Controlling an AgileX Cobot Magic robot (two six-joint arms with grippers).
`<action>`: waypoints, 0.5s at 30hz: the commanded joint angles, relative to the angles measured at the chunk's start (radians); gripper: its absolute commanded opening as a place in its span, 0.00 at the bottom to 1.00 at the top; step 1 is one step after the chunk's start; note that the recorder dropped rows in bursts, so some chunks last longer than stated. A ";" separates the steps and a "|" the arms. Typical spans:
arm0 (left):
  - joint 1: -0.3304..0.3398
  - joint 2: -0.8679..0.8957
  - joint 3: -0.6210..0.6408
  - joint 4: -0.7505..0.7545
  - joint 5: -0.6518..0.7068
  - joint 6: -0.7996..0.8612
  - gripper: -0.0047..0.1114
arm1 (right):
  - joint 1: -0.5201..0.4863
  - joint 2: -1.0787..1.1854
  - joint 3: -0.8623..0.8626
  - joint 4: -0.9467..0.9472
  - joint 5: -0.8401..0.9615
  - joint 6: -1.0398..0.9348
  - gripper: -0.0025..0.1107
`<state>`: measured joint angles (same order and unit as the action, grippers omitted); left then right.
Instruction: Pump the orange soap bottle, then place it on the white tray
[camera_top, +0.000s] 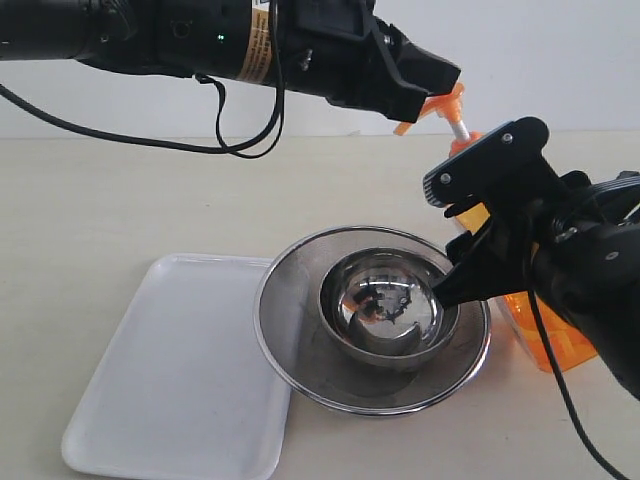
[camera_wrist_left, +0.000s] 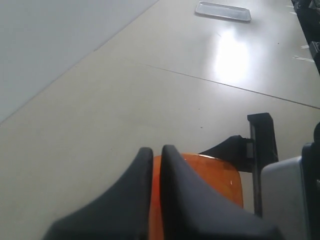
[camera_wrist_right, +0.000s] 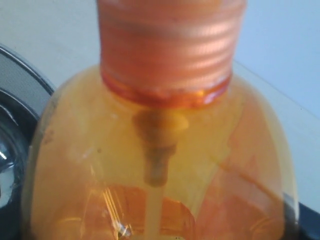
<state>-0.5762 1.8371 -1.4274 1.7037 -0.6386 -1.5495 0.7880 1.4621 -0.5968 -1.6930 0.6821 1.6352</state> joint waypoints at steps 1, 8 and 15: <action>-0.007 0.024 0.009 0.041 -0.040 -0.006 0.08 | 0.000 -0.008 -0.014 -0.051 0.020 -0.003 0.02; -0.007 0.024 0.023 0.041 -0.042 -0.006 0.08 | 0.000 -0.008 -0.014 -0.051 0.020 -0.003 0.02; -0.007 0.024 0.069 0.041 -0.035 -0.004 0.08 | 0.000 -0.008 -0.014 -0.051 0.020 -0.006 0.02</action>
<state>-0.5697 1.8353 -1.3922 1.6788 -0.6404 -1.5495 0.7880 1.4638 -0.5968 -1.6894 0.6871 1.6193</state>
